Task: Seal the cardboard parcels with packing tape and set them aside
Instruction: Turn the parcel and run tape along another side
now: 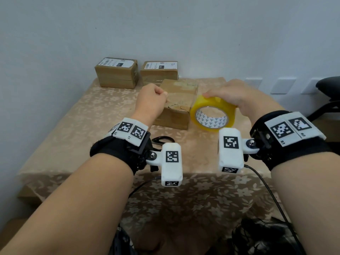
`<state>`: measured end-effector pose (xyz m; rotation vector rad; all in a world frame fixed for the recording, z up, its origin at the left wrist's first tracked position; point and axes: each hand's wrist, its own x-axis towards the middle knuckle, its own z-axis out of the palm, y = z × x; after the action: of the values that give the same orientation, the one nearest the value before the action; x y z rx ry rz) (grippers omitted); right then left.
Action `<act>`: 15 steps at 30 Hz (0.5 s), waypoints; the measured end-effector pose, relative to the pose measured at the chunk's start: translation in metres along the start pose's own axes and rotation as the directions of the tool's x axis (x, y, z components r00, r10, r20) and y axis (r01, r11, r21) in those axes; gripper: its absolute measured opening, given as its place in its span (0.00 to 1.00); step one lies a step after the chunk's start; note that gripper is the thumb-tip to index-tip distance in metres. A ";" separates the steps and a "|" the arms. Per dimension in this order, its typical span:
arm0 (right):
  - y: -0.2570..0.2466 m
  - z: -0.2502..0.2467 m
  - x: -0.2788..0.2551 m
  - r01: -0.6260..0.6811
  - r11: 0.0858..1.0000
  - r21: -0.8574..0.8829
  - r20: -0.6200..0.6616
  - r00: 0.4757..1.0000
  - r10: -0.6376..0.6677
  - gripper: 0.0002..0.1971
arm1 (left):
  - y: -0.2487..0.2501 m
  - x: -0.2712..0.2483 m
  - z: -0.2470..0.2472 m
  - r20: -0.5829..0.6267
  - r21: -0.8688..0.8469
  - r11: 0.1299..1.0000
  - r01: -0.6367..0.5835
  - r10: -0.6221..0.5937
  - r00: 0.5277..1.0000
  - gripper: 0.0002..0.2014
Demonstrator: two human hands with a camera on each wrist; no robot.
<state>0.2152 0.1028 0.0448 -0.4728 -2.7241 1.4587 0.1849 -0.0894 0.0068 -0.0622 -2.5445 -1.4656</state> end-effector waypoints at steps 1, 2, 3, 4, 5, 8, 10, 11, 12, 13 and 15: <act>0.001 0.000 -0.001 0.001 1.000 0.021 0.012 1.000 -0.001 0.21 | 0.001 0.000 -0.001 -0.006 -0.011 1.000 0.002 -0.002 1.000 0.09; 0.001 0.001 -0.003 0.008 0.999 0.040 0.023 1.000 -0.009 0.22 | 0.001 -0.001 -0.002 -0.010 -0.017 1.000 0.001 -0.001 1.000 0.10; 0.003 0.002 -0.003 0.020 0.999 0.047 0.028 0.999 -0.022 0.21 | 0.002 -0.001 -0.003 -0.013 -0.015 1.000 -0.004 0.004 1.000 0.12; 0.004 0.004 -0.004 0.039 0.998 0.051 0.013 0.999 -0.039 0.18 | 0.003 -0.002 -0.004 -0.018 -0.006 1.000 -0.011 0.011 1.000 0.13; 0.003 0.005 -0.004 0.056 0.997 0.048 -0.019 0.998 -0.056 0.14 | 0.004 -0.002 -0.006 -0.023 0.006 1.000 -0.020 0.020 1.000 0.15; -0.002 0.008 -0.004 0.133 0.987 -0.089 -0.103 0.984 -0.142 0.17 | 0.004 -0.004 -0.009 -0.030 0.026 0.999 -0.031 0.032 0.999 0.16; -0.006 0.012 -0.004 0.176 0.959 -0.223 -0.108 0.973 -0.203 0.20 | 0.002 -0.004 -0.010 -0.031 0.042 0.999 -0.022 0.024 0.999 0.16; -0.007 0.014 -0.003 0.187 0.948 -0.259 -0.104 0.970 -0.220 0.20 | 0.001 -0.004 -0.010 -0.035 0.049 0.999 -0.013 0.015 0.999 0.16; -0.008 0.017 -0.003 0.195 0.939 -0.282 -0.094 0.969 -0.230 0.20 | -0.001 -0.003 -0.011 -0.042 0.054 0.999 -0.001 0.004 0.999 0.16; -0.007 0.020 -0.002 0.199 0.930 -0.310 -0.084 0.968 -0.236 0.19 | -0.004 -0.001 -0.011 -0.055 0.060 0.998 0.012 -0.008 0.998 0.15; -0.006 0.026 -0.001 0.207 0.903 -0.376 -0.076 0.964 -0.253 0.16 | -0.010 0.003 -0.012 -0.075 0.084 0.996 0.017 -0.011 0.997 0.13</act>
<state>0.2104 0.0790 0.0350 -0.2213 -2.8347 0.8401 0.1821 -0.1048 0.0045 0.0230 -2.5484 -1.3371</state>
